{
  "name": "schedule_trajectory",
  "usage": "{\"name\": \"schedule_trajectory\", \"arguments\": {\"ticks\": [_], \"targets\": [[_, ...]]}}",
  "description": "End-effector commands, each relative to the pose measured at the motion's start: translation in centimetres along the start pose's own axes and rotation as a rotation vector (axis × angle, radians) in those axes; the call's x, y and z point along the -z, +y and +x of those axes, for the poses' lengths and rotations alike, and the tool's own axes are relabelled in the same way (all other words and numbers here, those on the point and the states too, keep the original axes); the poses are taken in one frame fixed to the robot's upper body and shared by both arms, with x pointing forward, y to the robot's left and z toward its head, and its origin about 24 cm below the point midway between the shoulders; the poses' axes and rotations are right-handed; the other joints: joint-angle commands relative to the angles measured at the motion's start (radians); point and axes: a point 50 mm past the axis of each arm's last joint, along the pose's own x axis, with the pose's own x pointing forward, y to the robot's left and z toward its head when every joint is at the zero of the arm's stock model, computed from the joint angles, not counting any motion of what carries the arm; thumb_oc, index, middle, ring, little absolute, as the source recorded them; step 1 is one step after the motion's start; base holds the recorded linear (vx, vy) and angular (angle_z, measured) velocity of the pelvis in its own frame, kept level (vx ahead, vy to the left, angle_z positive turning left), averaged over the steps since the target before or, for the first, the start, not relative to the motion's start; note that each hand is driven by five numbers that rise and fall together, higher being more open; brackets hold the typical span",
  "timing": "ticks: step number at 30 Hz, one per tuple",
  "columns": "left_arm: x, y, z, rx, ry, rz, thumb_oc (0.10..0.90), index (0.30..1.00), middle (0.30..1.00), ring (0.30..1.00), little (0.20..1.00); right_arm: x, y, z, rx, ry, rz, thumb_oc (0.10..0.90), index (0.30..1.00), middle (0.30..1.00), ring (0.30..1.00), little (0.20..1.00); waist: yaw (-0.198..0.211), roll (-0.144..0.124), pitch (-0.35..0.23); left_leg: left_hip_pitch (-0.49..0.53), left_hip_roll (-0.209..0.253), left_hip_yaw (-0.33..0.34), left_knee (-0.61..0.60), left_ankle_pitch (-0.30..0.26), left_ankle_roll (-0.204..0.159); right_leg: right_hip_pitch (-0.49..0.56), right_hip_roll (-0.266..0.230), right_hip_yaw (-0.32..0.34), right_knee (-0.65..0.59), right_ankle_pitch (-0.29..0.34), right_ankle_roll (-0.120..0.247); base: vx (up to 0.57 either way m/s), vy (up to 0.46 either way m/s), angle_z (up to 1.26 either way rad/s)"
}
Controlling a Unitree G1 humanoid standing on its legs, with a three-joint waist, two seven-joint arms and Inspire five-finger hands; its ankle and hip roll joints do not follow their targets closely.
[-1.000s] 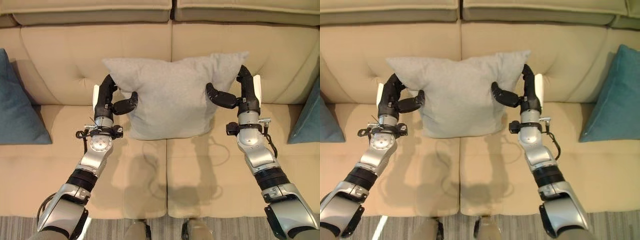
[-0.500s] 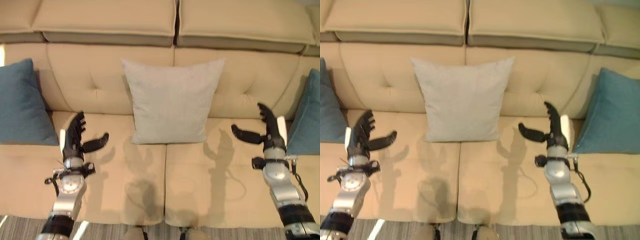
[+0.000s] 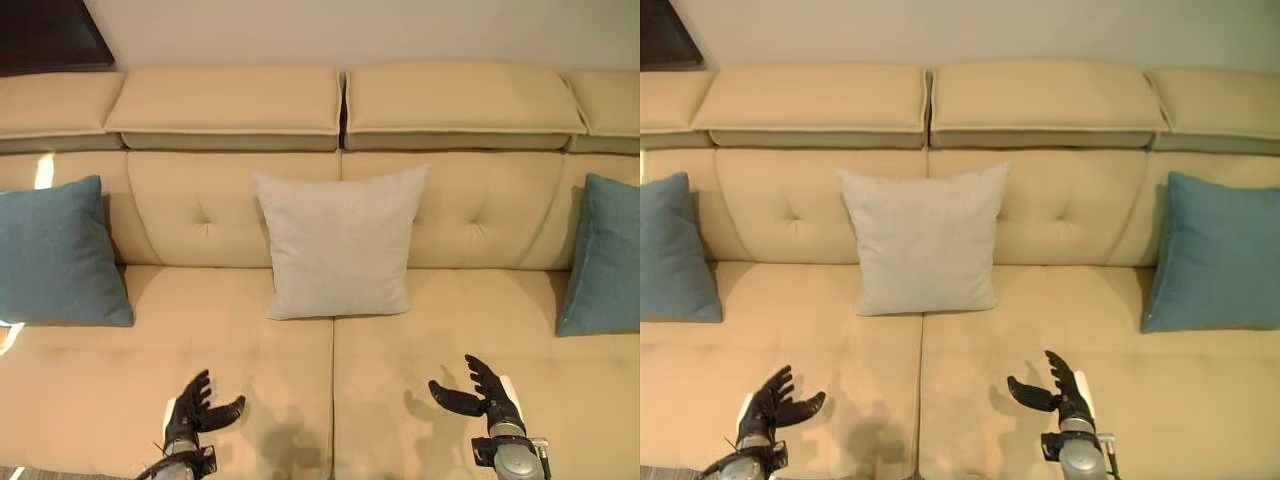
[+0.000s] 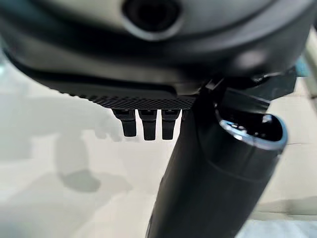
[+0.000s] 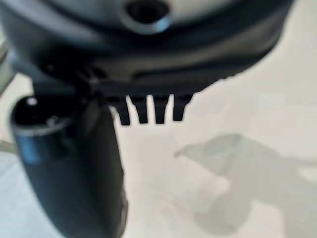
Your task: Pick up all the scattered cushions and arrange them neatly on the sofa.
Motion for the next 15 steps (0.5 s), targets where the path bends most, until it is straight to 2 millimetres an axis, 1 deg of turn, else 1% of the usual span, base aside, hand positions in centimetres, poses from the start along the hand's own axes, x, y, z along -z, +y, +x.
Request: {"name": "schedule_trajectory", "arguments": {"ticks": [1, 4, 5, 6, 7, 8, 9, 10, 11, 12, 13, 15], "targets": [[0.1, 1.1, 0.5, -0.024, -0.005, 0.049, 0.800, 0.900, 0.900, 0.900, 0.900, -1.6, -1.2, 0.4, 0.032, -0.114, -0.014, 0.800, 0.900, 0.900, 0.900, 0.900, 0.008, -0.030, -0.058, 0.039, -0.014, 0.024, 0.010, -0.089, -0.024, 0.003, 0.023, -0.018, 0.017, -0.068, 0.041, -0.07, -0.039, 0.02], [1.7, 0.9, 0.4, -0.027, 0.070, 0.093, 0.800, 0.900, 0.900, 0.900, 0.900, -1.2, -0.4, 0.4, 0.019, -0.095, 0.007, 0.800, 0.900, 0.900, 0.900, 0.900, 0.007, -0.026, -0.037, 0.030, -0.007, 0.022, 0.010, -0.069, -0.026, -0.005, 0.029, -0.012, 0.017, -0.072, 0.036, -0.11, -0.053, 0.08], [1.6, 0.9, 0.4, -0.027, 0.069, 0.093, 0.800, 0.900, 0.900, 0.900, 0.900, -1.2, -0.4, 0.4, 0.019, -0.095, 0.007, 0.800, 0.900, 0.900, 0.900, 0.900, 0.006, -0.026, -0.036, 0.030, -0.007, 0.021, 0.010, -0.069, -0.026, -0.005, 0.029, -0.013, 0.017, -0.072, 0.036, -0.18, -0.052, 0.06], [2.0, 0.8, 0.6, -0.030, 0.095, 0.126, 0.800, 0.900, 0.900, 0.900, 0.900, -1.2, -0.3, 0.6, 0.022, -0.089, 0.022, 0.800, 0.900, 0.900, 0.900, 0.900, 0.010, -0.027, -0.016, -0.003, -0.006, 0.014, 0.039, -0.056, -0.028, -0.011, 0.026, -0.014, 0.017, -0.073, 0.032, -0.23, -0.057, 0.04], [1.8, 0.6, 0.9, -0.027, 0.092, 0.140, 0.800, 0.900, 0.900, 0.900, 0.900, -1.3, -0.2, 0.7, 0.028, -0.089, 0.027, 0.800, 0.900, 0.900, 0.900, 0.900, 0.013, -0.033, 0.001, -0.036, -0.008, 0.008, 0.089, -0.060, -0.030, -0.015, 0.020, -0.016, 0.017, -0.070, 0.028, -0.33, -0.073, 0.17], [1.6, 0.5, 1.1, -0.025, 0.084, 0.148, 0.800, 0.900, 0.900, 0.900, 0.900, -1.6, -0.3, 0.9, 0.033, -0.095, 0.027, 0.800, 0.900, 0.900, 0.900, 0.900, 0.011, -0.040, 0.013, -0.071, -0.014, 0.003, 0.146, -0.083, -0.031, -0.026, 0.011, -0.018, 0.017, -0.062, 0.025, -0.31, -0.054, 0.26], [1.4, 0.3, 1.3, -0.023, 0.080, 0.157, 0.800, 0.900, 0.900, 0.900, 0.900, -1.7, -0.3, 1.1, 0.033, -0.099, 0.026, 0.800, 0.900, 0.900, 0.900, 0.900, 0.010, -0.052, 0.020, -0.081, -0.022, 0.001, 0.186, -0.114, -0.030, -0.040, -0.001, -0.020, 0.017, -0.050, 0.022, -0.25, -0.031, 0.44], [1.5, 0.3, 1.3, -0.018, 0.083, 0.159, 0.800, 0.900, 0.900, 0.900, 0.900, -1.8, -0.2, 1.1, 0.030, -0.101, 0.028, 0.800, 0.900, 0.900, 0.900, 0.900, 0.006, -0.056, 0.014, -0.083, -0.029, -0.001, 0.222, -0.148, -0.025, -0.052, -0.007, -0.026, 0.017, -0.043, 0.022, -0.19, -0.012, 0.33], [1.7, 0.2, 1.2, -0.017, 0.091, 0.163, 0.800, 0.900, 0.900, 0.900, 0.900, -1.9, -0.2, 1.1, 0.028, -0.106, 0.030, 0.800, 0.900, 0.900, 0.900, 0.900, 0.006, -0.062, 0.013, -0.069, -0.038, -0.003, 0.265, -0.190, -0.022, -0.055, -0.013, -0.027, 0.017, -0.037, 0.020, -0.16, 0.040, 0.28], [2.0, 0.0, 1.1, -0.008, 0.103, 0.173, 0.800, 0.900, 0.900, 0.900, 0.900, -1.9, -0.2, 1.1, 0.024, -0.102, 0.028, 0.800, 0.900, 0.900, 0.900, 0.900, -0.007, -0.068, 0.002, -0.039, -0.046, -0.005, 0.314, -0.218, -0.015, -0.068, -0.021, -0.033, 0.017, -0.023, 0.018, -0.11, 0.040, 0.11], [2.0, 0.0, 1.1, -0.008, 0.104, 0.173, 0.800, 0.900, 0.900, 0.900, 0.900, -1.8, -0.2, 1.1, 0.024, -0.102, 0.028, 0.800, 0.900, 0.900, 0.900, 0.900, -0.007, -0.066, 0.003, -0.038, -0.044, -0.006, 0.317, -0.221, -0.016, -0.066, -0.020, -0.033, 0.017, -0.023, 0.018, -0.10, 0.065, 0.09], [2.1, -0.4, 1.1, 0.007, 0.109, 0.181, 0.800, 0.900, 0.900, 0.900, 0.900, -1.7, -0.2, 1.2, 0.021, -0.095, 0.028, 0.800, 0.900, 0.900, 0.900, 0.900, -0.020, -0.061, -0.002, 0.011, -0.039, -0.006, 0.348, -0.242, -0.018, -0.075, -0.020, -0.039, 0.017, -0.011, 0.017, -0.08, 0.094, -0.11]]}}
